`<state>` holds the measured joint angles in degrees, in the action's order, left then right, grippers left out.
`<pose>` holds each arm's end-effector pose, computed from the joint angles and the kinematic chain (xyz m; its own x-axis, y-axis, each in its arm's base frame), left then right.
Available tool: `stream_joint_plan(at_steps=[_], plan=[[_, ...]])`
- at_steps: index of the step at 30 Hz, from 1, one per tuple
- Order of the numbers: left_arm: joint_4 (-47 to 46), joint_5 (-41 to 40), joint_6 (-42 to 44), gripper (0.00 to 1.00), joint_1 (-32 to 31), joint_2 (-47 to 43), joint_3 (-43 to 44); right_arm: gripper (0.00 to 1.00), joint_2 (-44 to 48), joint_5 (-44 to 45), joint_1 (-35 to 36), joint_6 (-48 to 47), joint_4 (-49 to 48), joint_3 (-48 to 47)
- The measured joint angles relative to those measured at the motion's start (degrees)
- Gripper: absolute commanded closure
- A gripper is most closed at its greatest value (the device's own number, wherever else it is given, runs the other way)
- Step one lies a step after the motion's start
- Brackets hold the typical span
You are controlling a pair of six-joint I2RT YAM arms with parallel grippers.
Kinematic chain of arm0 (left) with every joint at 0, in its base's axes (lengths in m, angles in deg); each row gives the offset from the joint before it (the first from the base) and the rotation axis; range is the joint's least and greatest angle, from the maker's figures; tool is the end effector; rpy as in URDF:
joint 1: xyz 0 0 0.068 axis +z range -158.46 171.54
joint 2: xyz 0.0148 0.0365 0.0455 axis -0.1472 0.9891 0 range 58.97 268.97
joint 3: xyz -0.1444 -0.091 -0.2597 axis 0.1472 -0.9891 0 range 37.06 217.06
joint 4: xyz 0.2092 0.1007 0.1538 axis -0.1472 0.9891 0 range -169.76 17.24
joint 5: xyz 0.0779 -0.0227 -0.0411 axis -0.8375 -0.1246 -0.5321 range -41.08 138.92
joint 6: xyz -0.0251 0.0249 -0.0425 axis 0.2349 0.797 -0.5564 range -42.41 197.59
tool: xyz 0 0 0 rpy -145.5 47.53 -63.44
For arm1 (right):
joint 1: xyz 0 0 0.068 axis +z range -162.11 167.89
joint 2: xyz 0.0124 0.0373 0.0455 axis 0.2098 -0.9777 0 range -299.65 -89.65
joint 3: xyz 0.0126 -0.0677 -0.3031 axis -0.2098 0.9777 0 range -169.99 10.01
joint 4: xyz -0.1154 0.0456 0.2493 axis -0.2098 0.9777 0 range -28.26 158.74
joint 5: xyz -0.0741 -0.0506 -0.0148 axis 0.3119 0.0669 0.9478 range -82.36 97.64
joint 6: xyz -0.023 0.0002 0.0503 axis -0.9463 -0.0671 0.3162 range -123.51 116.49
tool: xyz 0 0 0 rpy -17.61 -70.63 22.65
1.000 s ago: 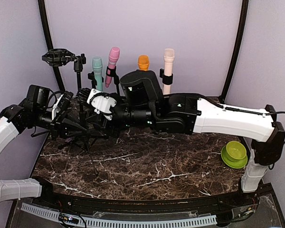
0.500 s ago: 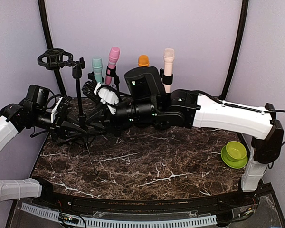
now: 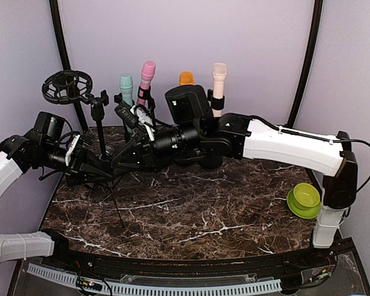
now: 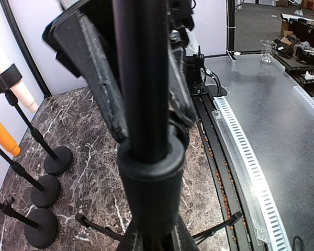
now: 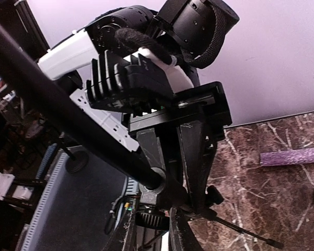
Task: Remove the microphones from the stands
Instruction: Unscrew the knob on the stand of the microphone stand.
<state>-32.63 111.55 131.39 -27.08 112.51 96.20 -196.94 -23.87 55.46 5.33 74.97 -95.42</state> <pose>0.1450 -0.0840 0.3821 0.2557 0.3053 -0.9173 0.9658 -0.0388 0.2563 0.1640 0.4488 0.4267 -0.2488 -0.2595 -0.9331 -0.9537 -0.1025 0.2828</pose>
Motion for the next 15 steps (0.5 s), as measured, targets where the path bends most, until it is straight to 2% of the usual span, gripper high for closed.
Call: stream_joint_plan(at_steps=[11,12,15], plan=[[1.7,-0.6,6.1,1.0,-2.1,0.1,0.7,1.0,-7.0,-23.7,-4.2,22.6,-8.4,-3.5],[2.1,-0.7,6.5,1.0,-2.3,0.1,0.7,0.98,-7.4,-25.0,-4.4,24.5,-9.2,-3.5],[2.4,-0.7,7.3,1.0,-2.7,0.2,0.7,0.82,-8.0,-27.2,-4.9,28.8,-10.8,-3.3]])
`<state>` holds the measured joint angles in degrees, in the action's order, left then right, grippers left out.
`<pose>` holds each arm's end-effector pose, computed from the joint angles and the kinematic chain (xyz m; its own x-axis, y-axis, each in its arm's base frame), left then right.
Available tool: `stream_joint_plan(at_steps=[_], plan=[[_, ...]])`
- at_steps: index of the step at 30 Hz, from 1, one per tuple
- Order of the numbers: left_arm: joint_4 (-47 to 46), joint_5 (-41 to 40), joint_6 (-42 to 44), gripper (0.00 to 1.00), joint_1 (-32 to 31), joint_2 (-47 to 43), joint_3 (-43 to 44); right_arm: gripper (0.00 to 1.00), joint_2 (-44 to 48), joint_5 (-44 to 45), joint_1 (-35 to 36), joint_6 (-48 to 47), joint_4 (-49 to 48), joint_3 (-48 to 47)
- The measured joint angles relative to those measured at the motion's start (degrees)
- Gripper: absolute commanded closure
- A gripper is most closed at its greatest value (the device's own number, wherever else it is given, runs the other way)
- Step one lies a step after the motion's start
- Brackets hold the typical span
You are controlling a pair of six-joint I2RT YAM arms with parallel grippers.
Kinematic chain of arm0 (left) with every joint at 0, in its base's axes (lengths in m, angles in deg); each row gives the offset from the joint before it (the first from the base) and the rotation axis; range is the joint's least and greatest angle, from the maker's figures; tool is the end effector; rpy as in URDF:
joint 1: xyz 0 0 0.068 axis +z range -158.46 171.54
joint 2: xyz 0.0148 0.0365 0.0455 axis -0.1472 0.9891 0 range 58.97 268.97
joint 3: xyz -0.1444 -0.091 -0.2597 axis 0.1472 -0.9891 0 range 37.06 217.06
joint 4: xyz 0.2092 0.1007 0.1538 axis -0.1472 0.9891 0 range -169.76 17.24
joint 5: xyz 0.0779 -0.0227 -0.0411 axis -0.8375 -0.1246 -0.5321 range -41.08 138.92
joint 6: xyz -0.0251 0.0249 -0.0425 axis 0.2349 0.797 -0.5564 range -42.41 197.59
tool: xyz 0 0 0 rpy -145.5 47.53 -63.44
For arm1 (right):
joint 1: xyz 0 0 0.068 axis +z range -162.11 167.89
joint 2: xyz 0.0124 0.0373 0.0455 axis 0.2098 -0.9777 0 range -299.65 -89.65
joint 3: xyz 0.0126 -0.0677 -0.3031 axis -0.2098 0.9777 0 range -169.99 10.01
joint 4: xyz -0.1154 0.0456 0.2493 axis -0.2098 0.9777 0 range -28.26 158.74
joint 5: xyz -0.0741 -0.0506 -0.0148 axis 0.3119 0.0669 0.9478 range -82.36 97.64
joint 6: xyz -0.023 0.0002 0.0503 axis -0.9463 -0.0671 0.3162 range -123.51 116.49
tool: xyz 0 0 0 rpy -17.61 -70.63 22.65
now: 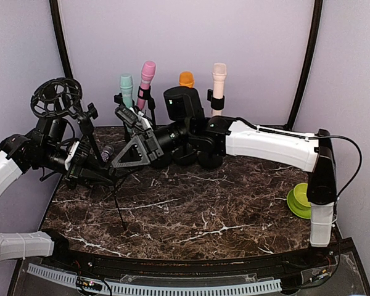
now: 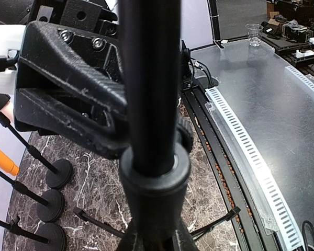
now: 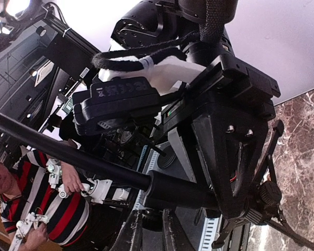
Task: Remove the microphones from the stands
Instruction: Unscrew the knob on the stand of the microphone stand.
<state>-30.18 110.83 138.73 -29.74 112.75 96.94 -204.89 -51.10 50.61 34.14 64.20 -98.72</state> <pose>0.1396 -0.0899 0.3825 0.3625 0.3014 -0.8819 0.9320 -0.1190 0.3424 0.2051 0.4678 0.4028 -0.5747 -0.4228 -0.7007 -0.6279 -0.3212 0.7089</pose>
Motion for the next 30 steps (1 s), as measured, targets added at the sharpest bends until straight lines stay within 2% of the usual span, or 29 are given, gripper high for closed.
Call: stream_joint_plan(at_steps=[2,5,7,8,12,18,26,30], plan=[[0.0,0.0,0.2,1.0,-0.1,0.0,0.0,0.59,0.0,0.0,-0.3,1.1,-0.6,0.4],[0.0,0.0,0.2,1.0,-0.4,0.0,0.0,0.4,0.2,2.6,-0.7,-0.2,1.2,0.9],[0.3,-0.1,0.6,1.0,-0.5,0.0,0.1,0.03,0.5,6.4,-1.0,-3.4,4.8,0.6],[0.5,-0.1,0.9,1.0,-0.5,0.1,0.2,0.01,0.8,8.8,-1.2,-5.4,7.5,0.3],[1.5,-0.4,2.3,1.0,-0.5,0.7,1.3,0.0,2.7,19.9,-1.6,-12.2,17.2,-0.5],[1.3,-0.5,2.4,1.0,-0.5,2.3,1.6,0.0,9.6,29.6,-1.5,-17.2,23.8,2.8],[-2.0,-0.3,-7.6,1.0,-0.6,3.7,1.5,0.07,16.3,42.0,2.6,-22.9,22.5,8.2],[-1.8,0.0,-12.0,1.0,-0.6,5.0,1.5,0.26,17.3,44.9,4.4,-23.7,17.2,12.9]])
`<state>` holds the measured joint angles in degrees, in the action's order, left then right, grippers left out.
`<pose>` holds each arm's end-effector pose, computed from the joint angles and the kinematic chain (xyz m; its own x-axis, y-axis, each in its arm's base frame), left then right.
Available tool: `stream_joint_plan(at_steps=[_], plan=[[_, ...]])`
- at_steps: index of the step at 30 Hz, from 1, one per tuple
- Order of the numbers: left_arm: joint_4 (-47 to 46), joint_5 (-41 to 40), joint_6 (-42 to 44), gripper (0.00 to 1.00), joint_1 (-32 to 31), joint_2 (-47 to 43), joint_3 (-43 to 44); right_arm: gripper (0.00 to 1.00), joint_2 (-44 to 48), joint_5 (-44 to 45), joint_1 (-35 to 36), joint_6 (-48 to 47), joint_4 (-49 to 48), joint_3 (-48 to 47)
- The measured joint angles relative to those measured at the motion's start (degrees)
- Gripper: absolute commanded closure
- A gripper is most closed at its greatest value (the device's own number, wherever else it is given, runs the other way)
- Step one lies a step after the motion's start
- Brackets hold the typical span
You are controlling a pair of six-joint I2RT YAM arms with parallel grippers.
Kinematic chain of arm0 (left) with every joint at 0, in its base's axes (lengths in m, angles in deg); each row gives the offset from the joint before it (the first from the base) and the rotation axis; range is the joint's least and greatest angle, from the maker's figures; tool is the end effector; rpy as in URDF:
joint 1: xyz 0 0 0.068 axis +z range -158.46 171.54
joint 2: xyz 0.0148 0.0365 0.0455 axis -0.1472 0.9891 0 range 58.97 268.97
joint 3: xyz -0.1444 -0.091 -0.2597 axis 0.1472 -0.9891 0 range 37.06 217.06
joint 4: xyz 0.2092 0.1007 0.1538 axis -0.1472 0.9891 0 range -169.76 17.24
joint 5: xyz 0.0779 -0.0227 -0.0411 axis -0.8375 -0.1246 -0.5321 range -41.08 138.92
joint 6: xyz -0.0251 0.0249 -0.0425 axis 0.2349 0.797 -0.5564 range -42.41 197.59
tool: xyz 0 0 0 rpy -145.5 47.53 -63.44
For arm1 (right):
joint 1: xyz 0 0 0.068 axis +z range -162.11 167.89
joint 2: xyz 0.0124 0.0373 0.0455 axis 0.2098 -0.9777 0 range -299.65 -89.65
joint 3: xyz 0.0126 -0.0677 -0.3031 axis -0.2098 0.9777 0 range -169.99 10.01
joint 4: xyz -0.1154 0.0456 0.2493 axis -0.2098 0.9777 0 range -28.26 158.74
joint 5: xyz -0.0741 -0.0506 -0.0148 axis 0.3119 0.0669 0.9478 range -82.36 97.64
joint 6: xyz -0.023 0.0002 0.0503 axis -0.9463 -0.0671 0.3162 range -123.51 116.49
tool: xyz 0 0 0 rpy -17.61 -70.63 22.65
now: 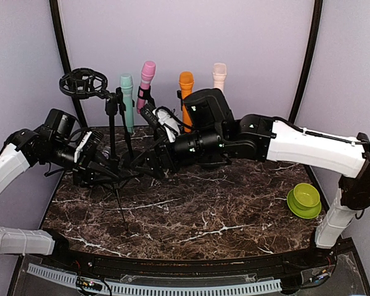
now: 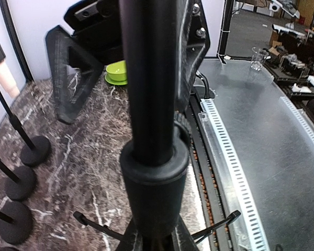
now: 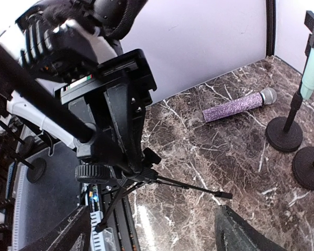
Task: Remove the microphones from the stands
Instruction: Unscrew the knob on the stand of the microphone stand.
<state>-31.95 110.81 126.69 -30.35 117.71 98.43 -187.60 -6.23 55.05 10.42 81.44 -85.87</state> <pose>0.1616 -0.1006 0.3795 0.1378 0.3284 -0.9344 0.9902 -0.0653 0.1231 0.1585 0.3995 0.4231 -0.3759 -0.2904 -0.8800 -0.9176 0.2489 0.3099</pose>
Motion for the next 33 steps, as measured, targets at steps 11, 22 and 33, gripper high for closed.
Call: stream_joint_plan(at_steps=[11,22,33], plan=[[5.7,0.5,-7.8,1.0,-0.2,4.5,1.7,0.0,2.9,5.6,0.7,1.0,-11.2,10.8],[18.2,-4.4,0.4,1.0,-1.4,14.9,9.8,0.18,9.2,-1.6,-3.1,13.4,-16.7,16.6],[21.2,-5.9,4.5,1.0,-3.8,17.1,13.2,0.27,-4.7,-20.8,-5.2,19.9,-11.0,7.1]])
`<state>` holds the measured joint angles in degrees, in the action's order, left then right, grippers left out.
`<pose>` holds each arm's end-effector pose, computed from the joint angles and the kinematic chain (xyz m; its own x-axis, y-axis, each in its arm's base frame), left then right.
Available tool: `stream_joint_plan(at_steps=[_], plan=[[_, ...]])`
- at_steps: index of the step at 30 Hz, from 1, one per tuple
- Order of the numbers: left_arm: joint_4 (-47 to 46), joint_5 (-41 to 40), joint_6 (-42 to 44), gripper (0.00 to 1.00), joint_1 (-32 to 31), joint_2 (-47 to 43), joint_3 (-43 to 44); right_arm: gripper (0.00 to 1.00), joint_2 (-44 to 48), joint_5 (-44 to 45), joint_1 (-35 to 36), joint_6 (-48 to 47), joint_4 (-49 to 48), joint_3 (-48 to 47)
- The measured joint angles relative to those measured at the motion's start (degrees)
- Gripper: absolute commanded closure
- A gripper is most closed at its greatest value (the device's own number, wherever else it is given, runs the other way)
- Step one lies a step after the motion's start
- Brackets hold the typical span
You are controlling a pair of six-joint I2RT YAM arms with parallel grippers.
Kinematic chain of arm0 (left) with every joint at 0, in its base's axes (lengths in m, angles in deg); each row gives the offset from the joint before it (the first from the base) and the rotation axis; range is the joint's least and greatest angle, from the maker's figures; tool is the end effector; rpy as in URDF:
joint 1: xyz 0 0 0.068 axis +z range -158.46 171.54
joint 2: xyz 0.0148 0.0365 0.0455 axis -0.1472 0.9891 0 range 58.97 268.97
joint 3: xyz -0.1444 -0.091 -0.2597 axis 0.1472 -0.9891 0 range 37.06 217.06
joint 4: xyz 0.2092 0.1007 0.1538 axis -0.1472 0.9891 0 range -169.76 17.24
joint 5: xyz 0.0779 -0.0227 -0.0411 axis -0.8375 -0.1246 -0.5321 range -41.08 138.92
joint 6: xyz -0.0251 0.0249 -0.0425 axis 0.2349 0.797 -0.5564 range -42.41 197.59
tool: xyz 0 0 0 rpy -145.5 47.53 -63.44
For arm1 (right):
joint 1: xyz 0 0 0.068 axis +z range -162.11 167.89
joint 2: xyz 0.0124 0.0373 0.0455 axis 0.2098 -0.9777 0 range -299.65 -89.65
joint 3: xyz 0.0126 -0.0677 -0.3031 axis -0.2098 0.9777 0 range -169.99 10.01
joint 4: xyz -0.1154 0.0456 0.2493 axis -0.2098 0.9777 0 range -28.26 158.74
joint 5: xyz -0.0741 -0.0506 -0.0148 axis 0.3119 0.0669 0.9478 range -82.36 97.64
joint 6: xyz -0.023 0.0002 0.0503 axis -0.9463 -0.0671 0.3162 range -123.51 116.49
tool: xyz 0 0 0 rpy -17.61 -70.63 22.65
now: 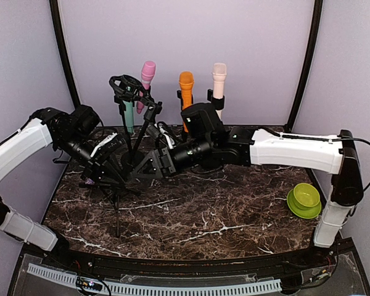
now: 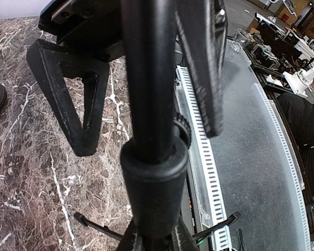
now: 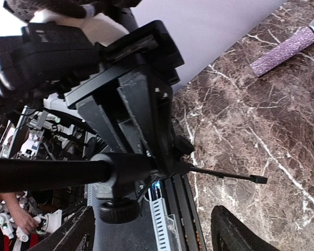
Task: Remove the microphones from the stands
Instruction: Unscrew the knob on the stand of the microphone stand.
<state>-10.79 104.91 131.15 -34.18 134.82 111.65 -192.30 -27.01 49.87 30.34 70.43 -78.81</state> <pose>0.2049 -0.1332 0.3721 -0.1052 0.5501 -0.8285 0.9763 -0.1014 -0.1913 0.1940 0.4100 0.3644 -0.6914 -0.3238 -0.6459 -0.7078 0.1242 0.6954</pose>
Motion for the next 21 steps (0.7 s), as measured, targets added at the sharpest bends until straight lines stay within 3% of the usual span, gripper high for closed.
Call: stream_joint_plan(at_steps=[6,16,21], plan=[[0.0,-0.1,1.6,1.0,-1.3,0.0,0.0,0.39,-1.0,-7.0,-0.3,3.0,-0.8,-2.7],[0.2,-1.8,3.1,1.0,-3.6,0.0,0.2,0.45,-6.8,-15.9,-0.5,7.3,-1.7,-6.1],[0.2,-1.9,3.9,1.0,-3.7,0.0,0.4,0.6,-6.9,-17.5,-0.5,7.5,-0.9,-6.9]])
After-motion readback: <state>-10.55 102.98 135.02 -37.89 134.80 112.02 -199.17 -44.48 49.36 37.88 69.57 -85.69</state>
